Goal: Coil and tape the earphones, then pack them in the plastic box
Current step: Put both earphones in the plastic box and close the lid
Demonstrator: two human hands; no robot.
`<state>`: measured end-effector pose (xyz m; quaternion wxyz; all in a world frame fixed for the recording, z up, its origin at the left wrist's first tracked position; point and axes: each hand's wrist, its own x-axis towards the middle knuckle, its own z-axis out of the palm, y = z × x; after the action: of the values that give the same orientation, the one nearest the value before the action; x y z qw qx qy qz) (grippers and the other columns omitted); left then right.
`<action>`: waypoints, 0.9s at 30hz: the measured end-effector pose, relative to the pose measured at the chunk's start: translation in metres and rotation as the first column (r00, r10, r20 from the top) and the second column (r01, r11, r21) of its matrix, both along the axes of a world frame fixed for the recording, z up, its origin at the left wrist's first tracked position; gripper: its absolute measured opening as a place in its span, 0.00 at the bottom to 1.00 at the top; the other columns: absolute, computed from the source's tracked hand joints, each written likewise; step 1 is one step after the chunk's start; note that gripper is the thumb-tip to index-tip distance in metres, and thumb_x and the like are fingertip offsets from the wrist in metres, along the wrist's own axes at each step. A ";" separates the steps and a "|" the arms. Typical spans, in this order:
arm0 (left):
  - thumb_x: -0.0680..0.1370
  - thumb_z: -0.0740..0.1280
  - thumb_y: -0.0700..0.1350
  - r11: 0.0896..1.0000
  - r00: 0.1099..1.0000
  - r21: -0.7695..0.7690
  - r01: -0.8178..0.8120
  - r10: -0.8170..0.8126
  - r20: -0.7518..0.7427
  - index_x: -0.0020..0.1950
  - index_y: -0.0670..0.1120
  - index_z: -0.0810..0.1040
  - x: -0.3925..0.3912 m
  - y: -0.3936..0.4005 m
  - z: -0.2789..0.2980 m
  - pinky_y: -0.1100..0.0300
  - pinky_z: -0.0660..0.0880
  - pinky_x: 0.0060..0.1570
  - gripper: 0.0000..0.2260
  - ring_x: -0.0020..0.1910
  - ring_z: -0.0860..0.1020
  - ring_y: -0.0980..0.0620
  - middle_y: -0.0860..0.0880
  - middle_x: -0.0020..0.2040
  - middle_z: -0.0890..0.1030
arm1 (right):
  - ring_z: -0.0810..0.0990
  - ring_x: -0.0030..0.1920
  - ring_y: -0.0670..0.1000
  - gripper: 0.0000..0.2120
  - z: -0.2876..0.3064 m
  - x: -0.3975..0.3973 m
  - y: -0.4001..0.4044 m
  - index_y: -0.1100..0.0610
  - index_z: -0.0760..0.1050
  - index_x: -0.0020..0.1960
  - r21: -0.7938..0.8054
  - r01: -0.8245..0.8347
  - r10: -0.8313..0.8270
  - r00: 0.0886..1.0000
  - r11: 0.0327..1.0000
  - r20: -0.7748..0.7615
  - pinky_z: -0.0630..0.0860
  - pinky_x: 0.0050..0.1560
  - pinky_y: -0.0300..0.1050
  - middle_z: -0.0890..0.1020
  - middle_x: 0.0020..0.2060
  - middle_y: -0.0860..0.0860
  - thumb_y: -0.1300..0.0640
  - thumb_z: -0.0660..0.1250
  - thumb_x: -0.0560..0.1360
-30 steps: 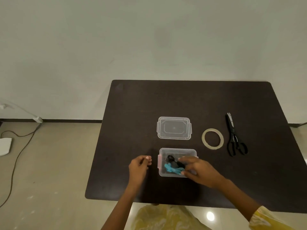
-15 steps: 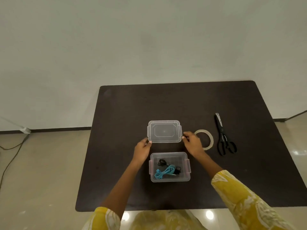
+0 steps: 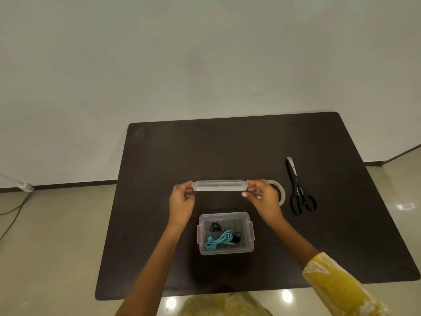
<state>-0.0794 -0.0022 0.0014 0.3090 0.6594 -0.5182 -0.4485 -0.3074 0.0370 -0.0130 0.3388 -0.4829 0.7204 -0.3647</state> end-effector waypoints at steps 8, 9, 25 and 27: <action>0.70 0.73 0.34 0.999 0.995 -0.034 -0.039 0.035 -0.090 0.53 0.45 0.82 0.013 0.060 0.031 0.60 0.79 0.49 0.13 0.47 0.81 0.53 0.48 0.49 0.82 | 0.82 0.41 0.46 0.02 0.027 0.005 0.062 0.54 0.81 0.44 -0.047 0.046 -0.038 0.988 0.998 0.151 0.80 0.40 0.39 0.83 0.40 0.49 0.57 0.70 0.74; 0.69 0.74 0.34 0.998 0.996 -0.021 -0.054 0.053 -0.077 0.51 0.45 0.82 0.012 0.068 0.027 0.59 0.79 0.47 0.13 0.45 0.82 0.52 0.47 0.47 0.83 | 0.83 0.40 0.46 0.03 0.024 0.007 0.068 0.51 0.81 0.44 -0.004 0.054 -0.053 0.984 0.999 0.171 0.81 0.38 0.40 0.84 0.39 0.48 0.57 0.70 0.74; 0.68 0.74 0.32 0.990 0.994 0.119 -0.077 0.067 0.091 0.50 0.37 0.81 0.002 0.084 -0.020 0.64 0.76 0.43 0.12 0.41 0.78 0.52 0.42 0.45 0.82 | 0.82 0.36 0.57 0.10 -0.017 0.017 0.085 0.64 0.81 0.38 0.316 0.000 0.015 0.999 0.949 -0.044 0.81 0.41 0.53 0.83 0.33 0.58 0.57 0.70 0.74; 0.68 0.75 0.33 0.988 0.995 0.139 -0.075 0.064 0.080 0.50 0.38 0.81 0.004 0.083 -0.022 0.56 0.79 0.47 0.11 0.41 0.79 0.52 0.44 0.44 0.82 | 0.83 0.39 0.55 0.08 -0.019 0.015 0.084 0.62 0.83 0.45 0.333 0.006 -0.002 1.000 0.943 -0.014 0.81 0.44 0.52 0.84 0.38 0.57 0.57 0.71 0.73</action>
<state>-0.0755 0.0811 -0.0210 0.2573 0.7137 -0.4730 -0.4480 -0.2921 0.1206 -0.0321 0.4100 -0.4197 0.7749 -0.2351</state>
